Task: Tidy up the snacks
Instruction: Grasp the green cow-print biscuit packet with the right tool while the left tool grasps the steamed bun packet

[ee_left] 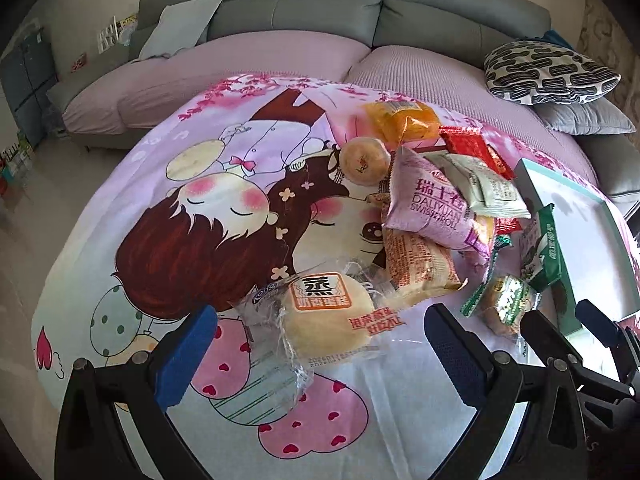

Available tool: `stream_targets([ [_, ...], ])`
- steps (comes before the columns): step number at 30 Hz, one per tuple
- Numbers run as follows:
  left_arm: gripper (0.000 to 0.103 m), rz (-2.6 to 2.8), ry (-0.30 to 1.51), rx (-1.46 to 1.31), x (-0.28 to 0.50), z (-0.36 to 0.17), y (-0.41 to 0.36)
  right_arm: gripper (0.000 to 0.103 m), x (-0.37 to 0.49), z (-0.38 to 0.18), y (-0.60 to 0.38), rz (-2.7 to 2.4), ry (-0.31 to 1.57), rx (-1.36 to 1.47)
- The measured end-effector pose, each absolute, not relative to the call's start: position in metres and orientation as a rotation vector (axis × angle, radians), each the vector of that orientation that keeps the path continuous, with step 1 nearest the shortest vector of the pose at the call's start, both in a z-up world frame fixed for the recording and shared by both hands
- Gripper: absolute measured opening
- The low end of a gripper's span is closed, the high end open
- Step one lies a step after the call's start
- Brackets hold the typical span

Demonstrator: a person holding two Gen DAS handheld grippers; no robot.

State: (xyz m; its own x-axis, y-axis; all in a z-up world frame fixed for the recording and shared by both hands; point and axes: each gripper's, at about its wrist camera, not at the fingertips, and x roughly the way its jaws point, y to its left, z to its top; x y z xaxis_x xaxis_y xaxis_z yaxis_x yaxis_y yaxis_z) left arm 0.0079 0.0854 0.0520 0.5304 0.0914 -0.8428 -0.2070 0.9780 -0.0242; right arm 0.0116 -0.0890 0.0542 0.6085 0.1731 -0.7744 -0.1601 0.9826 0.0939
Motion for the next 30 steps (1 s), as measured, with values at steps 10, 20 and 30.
stream_targets([
  [10, 0.102, 0.185, 1.015, -0.193, 0.021, 0.035, 0.096, 0.075, 0.030, 0.020, -0.076, 0.181, 0.964, -0.023],
  [20, 0.085, 0.194, 1.016, -0.217, 0.023, 0.029, 0.096, 0.060, 0.028, 0.022, -0.077, 0.204, 0.933, -0.008],
  [30, 0.071, 0.239, 0.996, -0.245, 0.013, 0.042, 0.097, 0.057, 0.022, 0.037, -0.087, 0.235, 0.897, 0.062],
])
